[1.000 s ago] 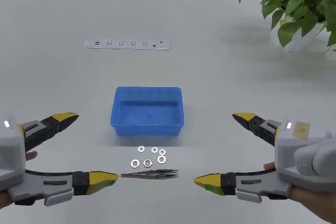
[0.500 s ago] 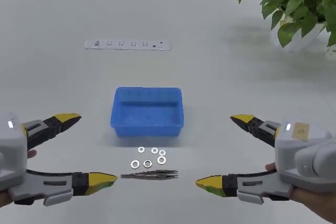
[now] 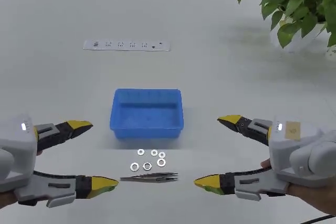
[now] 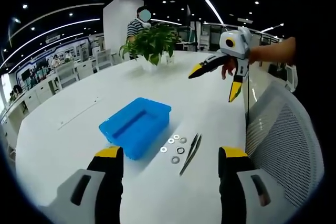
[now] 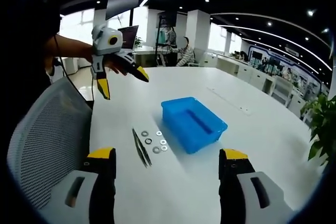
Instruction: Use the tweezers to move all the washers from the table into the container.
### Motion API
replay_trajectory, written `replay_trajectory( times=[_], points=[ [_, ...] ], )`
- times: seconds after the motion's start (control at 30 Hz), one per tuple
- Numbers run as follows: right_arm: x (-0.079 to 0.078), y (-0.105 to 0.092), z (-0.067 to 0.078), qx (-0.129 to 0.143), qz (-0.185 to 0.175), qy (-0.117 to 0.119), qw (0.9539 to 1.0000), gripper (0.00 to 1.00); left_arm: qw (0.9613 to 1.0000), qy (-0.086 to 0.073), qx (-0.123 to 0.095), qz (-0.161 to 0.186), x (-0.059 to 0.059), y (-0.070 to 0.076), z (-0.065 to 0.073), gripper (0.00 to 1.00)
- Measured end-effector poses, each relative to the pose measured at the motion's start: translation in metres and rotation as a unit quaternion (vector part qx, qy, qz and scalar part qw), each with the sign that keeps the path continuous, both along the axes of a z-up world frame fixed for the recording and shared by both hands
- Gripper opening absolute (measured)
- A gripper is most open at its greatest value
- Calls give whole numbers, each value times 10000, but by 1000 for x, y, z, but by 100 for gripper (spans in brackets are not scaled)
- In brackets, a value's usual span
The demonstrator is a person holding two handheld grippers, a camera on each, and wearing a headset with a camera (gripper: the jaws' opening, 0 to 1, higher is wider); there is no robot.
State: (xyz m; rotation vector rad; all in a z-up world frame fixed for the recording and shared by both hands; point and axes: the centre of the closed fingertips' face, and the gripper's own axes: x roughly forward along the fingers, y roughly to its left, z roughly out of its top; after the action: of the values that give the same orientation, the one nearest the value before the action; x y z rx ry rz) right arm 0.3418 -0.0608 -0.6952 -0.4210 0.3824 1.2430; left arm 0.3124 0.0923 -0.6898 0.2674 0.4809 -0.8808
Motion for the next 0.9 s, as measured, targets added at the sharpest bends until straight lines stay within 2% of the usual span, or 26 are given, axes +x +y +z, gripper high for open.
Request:
replay_trajectory(
  times=[0.2,0.43,0.5,0.63,0.77,0.9],
  points=[
    [-4,7,-7,-145,355,18,9993,70,9995,120,166,-258,-3,-6,-11,70],
    [-8,17,-20,-410,806,26,9959,59,9977,289,455,-402,-3,-6,-27,62],
    [-10,21,-24,-466,945,32,9944,56,9972,379,485,-416,-3,-4,-33,58],
    [-14,29,-32,-583,1200,-13,9911,51,9958,450,567,-559,-5,-6,-41,53],
    [-17,33,-41,-808,1479,-163,9856,45,9939,500,700,-686,-7,-8,-49,46],
    [-19,39,-51,-945,1656,-205,9814,40,9931,535,745,-732,-7,-12,-55,41]
  ],
)
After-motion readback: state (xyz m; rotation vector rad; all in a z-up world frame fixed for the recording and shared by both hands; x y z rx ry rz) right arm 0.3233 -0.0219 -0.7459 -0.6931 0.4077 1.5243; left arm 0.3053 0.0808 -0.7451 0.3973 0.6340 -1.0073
